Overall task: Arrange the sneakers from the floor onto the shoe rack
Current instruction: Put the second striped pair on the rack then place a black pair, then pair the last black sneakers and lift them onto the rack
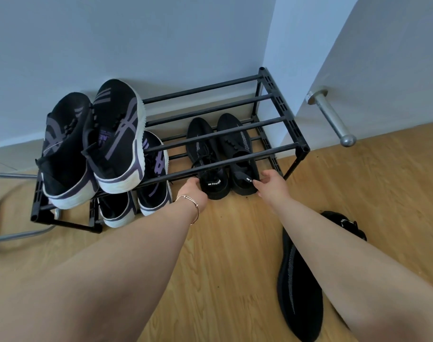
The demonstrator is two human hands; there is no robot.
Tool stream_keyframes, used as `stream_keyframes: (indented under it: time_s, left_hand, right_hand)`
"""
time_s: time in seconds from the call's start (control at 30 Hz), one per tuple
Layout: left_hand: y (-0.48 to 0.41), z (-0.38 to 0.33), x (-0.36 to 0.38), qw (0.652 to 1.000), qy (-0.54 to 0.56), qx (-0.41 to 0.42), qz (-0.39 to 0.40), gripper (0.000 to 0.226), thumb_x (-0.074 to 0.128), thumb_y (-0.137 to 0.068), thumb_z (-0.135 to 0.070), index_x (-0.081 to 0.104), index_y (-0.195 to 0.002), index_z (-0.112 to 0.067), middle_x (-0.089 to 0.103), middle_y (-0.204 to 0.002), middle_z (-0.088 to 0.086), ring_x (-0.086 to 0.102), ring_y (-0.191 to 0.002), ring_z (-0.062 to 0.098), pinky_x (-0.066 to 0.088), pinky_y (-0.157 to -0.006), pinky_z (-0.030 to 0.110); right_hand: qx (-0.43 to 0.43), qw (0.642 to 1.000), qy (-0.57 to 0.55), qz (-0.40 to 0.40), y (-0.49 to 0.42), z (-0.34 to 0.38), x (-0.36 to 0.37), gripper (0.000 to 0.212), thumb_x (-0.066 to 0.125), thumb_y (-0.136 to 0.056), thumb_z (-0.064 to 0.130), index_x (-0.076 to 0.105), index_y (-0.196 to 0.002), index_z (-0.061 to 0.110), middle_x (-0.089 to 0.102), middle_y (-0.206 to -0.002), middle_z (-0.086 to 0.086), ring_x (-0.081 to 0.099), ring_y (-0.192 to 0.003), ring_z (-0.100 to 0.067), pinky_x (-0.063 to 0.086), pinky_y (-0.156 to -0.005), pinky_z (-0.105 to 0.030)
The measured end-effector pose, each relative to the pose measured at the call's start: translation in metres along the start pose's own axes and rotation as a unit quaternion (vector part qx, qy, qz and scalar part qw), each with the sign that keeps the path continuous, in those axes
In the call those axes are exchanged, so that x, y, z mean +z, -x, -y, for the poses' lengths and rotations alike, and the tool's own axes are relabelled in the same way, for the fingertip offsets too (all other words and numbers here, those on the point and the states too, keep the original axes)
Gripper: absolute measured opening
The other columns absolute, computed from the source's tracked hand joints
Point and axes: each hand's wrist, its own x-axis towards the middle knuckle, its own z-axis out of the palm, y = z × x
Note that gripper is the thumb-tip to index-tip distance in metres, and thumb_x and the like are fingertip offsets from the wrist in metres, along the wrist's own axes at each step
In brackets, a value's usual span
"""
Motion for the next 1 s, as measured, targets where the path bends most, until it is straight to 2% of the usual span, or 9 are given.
stream_keyframes:
  time_s: [0.07, 0.2, 0.27, 0.33, 0.5, 0.63, 0.73, 0.87, 1.0]
  left_hand:
    - [0.005, 0.002, -0.005, 1.0, -0.02, 0.021, 0.002, 0.063, 0.062, -0.091, -0.012, 0.039, -0.149, -0.024, 0.059, -0.133, 0.011, 0.062, -0.111, 0.028, 0.055, -0.085, 0.035]
    - [0.021, 0.003, -0.013, 0.989, -0.127, 0.07, 0.007, 0.059, 0.059, -0.095, -0.02, 0.035, -0.149, -0.02, 0.044, -0.145, 0.014, 0.052, -0.126, 0.034, 0.051, -0.096, 0.04]
    - [0.033, 0.005, -0.016, 0.96, -0.261, 0.102, -0.003, 0.056, 0.054, -0.095, -0.015, 0.033, -0.147, -0.018, 0.041, -0.144, 0.014, 0.046, -0.128, 0.035, 0.048, -0.098, 0.043]
    - [0.045, 0.007, -0.02, 0.924, -0.356, 0.136, -0.021, 0.054, 0.052, -0.093, -0.011, 0.033, -0.143, -0.017, 0.042, -0.14, 0.012, 0.044, -0.126, 0.034, 0.047, -0.093, 0.042]
    - [0.079, 0.003, -0.038, 0.9, -0.393, 0.184, -0.02, 0.054, 0.043, -0.096, -0.022, 0.03, -0.148, -0.018, 0.043, -0.14, 0.011, 0.043, -0.126, 0.034, 0.044, -0.095, 0.042]
    - [0.105, -0.009, -0.055, 0.881, -0.41, 0.234, -0.025, 0.062, 0.043, -0.098, -0.044, 0.025, -0.152, -0.018, 0.043, -0.142, 0.009, 0.042, -0.129, 0.031, 0.043, -0.097, 0.041]
    - [0.124, -0.02, -0.066, 0.861, -0.423, 0.279, -0.04, 0.064, 0.043, -0.098, -0.047, 0.026, -0.152, -0.016, 0.043, -0.143, 0.01, 0.043, -0.13, 0.031, 0.044, -0.098, 0.041]
    - [0.145, -0.035, -0.084, 0.82, -0.442, 0.361, -0.052, 0.06, 0.045, -0.099, -0.043, 0.028, -0.149, -0.014, 0.041, -0.147, 0.014, 0.042, -0.132, 0.034, 0.045, -0.099, 0.043]
    - [0.168, -0.052, -0.095, 0.79, -0.45, 0.414, -0.052, 0.062, 0.047, -0.1, -0.042, 0.026, -0.151, -0.014, 0.038, -0.15, 0.015, 0.04, -0.134, 0.035, 0.043, -0.101, 0.044]
  right_hand:
    - [-0.02, 0.998, 0.065, 0.003, 0.009, 0.003, -0.002, 0.057, 0.061, -0.099, 0.02, 0.037, -0.15, 0.017, 0.057, -0.134, -0.009, 0.059, -0.12, -0.029, 0.05, -0.097, -0.036]
    - [-0.101, 0.977, 0.186, 0.008, 0.035, 0.005, -0.004, 0.055, 0.056, -0.101, 0.022, 0.031, -0.15, 0.016, 0.052, -0.139, -0.015, 0.057, -0.119, -0.03, 0.051, -0.092, -0.038]
    - [-0.163, 0.942, 0.292, 0.003, 0.05, 0.002, -0.007, 0.051, 0.054, -0.101, 0.021, 0.033, -0.146, 0.014, 0.052, -0.134, -0.018, 0.056, -0.111, -0.03, 0.052, -0.087, -0.038]
    - [-0.209, 0.893, 0.399, -0.01, 0.065, 0.001, -0.012, 0.049, 0.052, -0.1, 0.021, 0.034, -0.145, 0.014, 0.051, -0.135, -0.017, 0.052, -0.114, -0.031, 0.051, -0.088, -0.038]
    - [-0.255, 0.809, 0.528, -0.041, 0.111, 0.013, -0.031, 0.051, 0.052, -0.098, 0.026, 0.038, -0.146, 0.016, 0.054, -0.134, -0.011, 0.052, -0.121, -0.032, 0.049, -0.089, -0.04]
    - [-0.255, 0.763, 0.59, -0.064, 0.154, 0.024, -0.049, 0.054, 0.075, -0.082, 0.032, 0.056, -0.128, 0.014, 0.066, -0.106, -0.011, 0.066, -0.094, -0.032, 0.055, -0.07, -0.039]
    - [-0.245, 0.754, 0.605, -0.074, 0.186, 0.033, -0.067, 0.054, 0.074, -0.084, 0.038, 0.051, -0.127, 0.014, 0.065, -0.103, -0.011, 0.065, -0.087, -0.03, 0.052, -0.062, -0.037]
    - [-0.196, 0.765, 0.612, -0.042, 0.225, 0.052, -0.099, 0.051, 0.044, -0.102, 0.043, 0.031, -0.145, 0.017, 0.053, -0.126, -0.013, 0.055, -0.106, -0.031, 0.054, -0.075, -0.041]
    - [-0.16, 0.755, 0.637, -0.003, 0.24, 0.073, -0.132, 0.052, 0.047, -0.101, 0.044, 0.034, -0.144, 0.018, 0.052, -0.13, -0.014, 0.054, -0.111, -0.031, 0.055, -0.08, -0.043]
